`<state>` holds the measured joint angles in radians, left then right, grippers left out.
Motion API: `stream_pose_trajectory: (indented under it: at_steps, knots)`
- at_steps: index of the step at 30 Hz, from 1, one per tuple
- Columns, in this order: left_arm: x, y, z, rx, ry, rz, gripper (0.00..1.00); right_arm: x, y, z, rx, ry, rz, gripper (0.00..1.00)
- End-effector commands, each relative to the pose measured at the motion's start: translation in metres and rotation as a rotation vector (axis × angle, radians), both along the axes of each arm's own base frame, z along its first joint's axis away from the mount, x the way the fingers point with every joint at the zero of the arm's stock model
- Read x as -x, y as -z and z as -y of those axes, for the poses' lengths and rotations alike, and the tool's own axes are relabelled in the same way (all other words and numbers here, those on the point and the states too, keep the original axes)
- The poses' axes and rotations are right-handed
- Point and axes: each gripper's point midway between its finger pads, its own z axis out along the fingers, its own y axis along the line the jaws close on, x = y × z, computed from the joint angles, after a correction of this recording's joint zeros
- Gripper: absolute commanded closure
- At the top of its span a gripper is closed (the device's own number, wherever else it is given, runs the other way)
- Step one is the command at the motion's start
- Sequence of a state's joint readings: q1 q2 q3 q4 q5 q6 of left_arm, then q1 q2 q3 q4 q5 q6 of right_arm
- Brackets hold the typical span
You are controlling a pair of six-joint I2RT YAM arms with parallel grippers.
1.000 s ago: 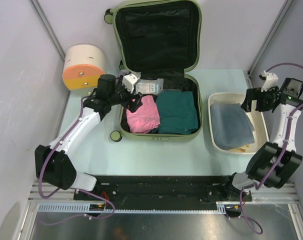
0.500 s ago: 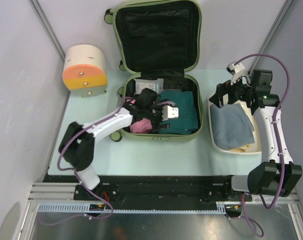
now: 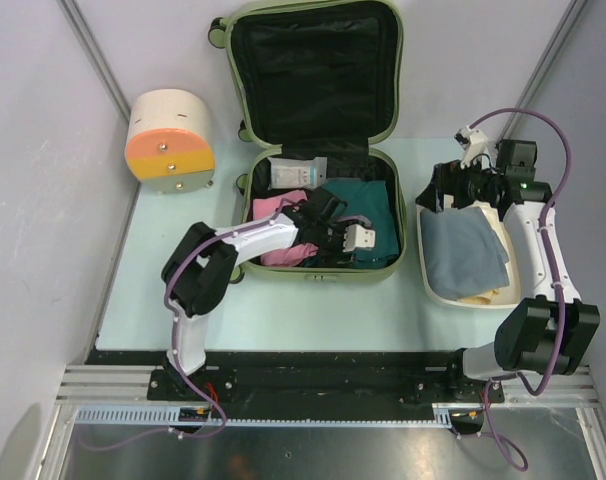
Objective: Open, take out, and arrange the luggage
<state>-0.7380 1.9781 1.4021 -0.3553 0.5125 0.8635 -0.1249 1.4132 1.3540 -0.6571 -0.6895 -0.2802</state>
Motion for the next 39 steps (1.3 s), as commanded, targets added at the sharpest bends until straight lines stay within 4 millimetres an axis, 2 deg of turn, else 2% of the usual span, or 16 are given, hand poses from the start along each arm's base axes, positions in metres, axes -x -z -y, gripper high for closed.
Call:
stream_pose_trajectory:
  at_steps: [1, 2, 3, 5, 6, 9, 15, 20, 24, 26, 27, 32, 34, 36, 38, 39]
  knots:
    - [-0.011, -0.022, 0.020, 0.074, -0.005, -0.015, 0.47, -0.009, -0.008, -0.001, -0.035, 0.016, 0.016, 0.01]
    - [-0.009, -0.032, 0.022, 0.110, -0.021, -0.055, 0.56, -0.009, -0.007, -0.002, -0.046, 0.016, 0.008, 0.01]
    - [-0.013, -0.044, 0.025, 0.143, -0.028, -0.067, 0.70, -0.009, -0.006, -0.003, -0.052, 0.014, 0.002, 0.01]
    - [-0.018, -0.061, 0.022, 0.196, -0.071, -0.125, 0.80, -0.009, -0.004, -0.005, -0.064, 0.009, -0.013, 0.01]
    - [-0.024, -0.071, 0.022, 0.221, -0.087, -0.131, 0.89, -0.009, -0.003, -0.005, -0.069, 0.009, -0.017, 0.02]
    - [-0.041, -0.089, 0.011, 0.269, -0.171, -0.191, 1.00, -0.008, 0.000, -0.007, -0.084, 0.000, -0.034, 0.02]
    - [-0.065, -0.095, -0.006, 0.309, -0.288, -0.278, 1.00, -0.008, 0.005, -0.019, -0.091, -0.064, -0.030, 0.00]
    - [-0.074, -0.094, -0.010, 0.334, -0.317, -0.342, 1.00, -0.003, 0.002, -0.043, 0.022, -0.238, 0.131, 0.00]
    - [-0.078, -0.097, -0.009, 0.346, -0.302, -0.336, 1.00, 0.006, 0.010, -0.084, 0.185, -0.455, 0.354, 0.00]
    - [-0.077, -0.098, -0.009, 0.349, -0.286, -0.327, 1.00, 0.011, 0.020, -0.099, 0.224, -0.532, 0.394, 0.00]
    - [-0.076, -0.098, -0.008, 0.349, -0.282, -0.325, 1.00, 0.015, 0.021, -0.115, 0.218, -0.579, 0.407, 0.00]
    - [-0.075, -0.099, -0.010, 0.351, -0.265, -0.315, 1.00, 0.029, 0.049, -0.146, 0.213, -0.724, 0.374, 0.00]
    - [-0.073, -0.101, -0.010, 0.356, -0.249, -0.313, 1.00, 0.025, 0.070, -0.150, 0.231, -0.741, 0.343, 0.00]
    - [-0.069, -0.104, -0.009, 0.368, -0.225, -0.318, 1.00, 0.007, 0.086, -0.151, 0.255, -0.697, 0.329, 0.02]
    - [-0.068, -0.105, -0.010, 0.371, -0.216, -0.317, 1.00, -0.010, 0.091, -0.149, 0.272, -0.635, 0.330, 0.05]
    - [-0.068, -0.103, -0.011, 0.369, -0.216, -0.315, 1.00, -0.015, 0.093, -0.148, 0.279, -0.624, 0.331, 0.11]
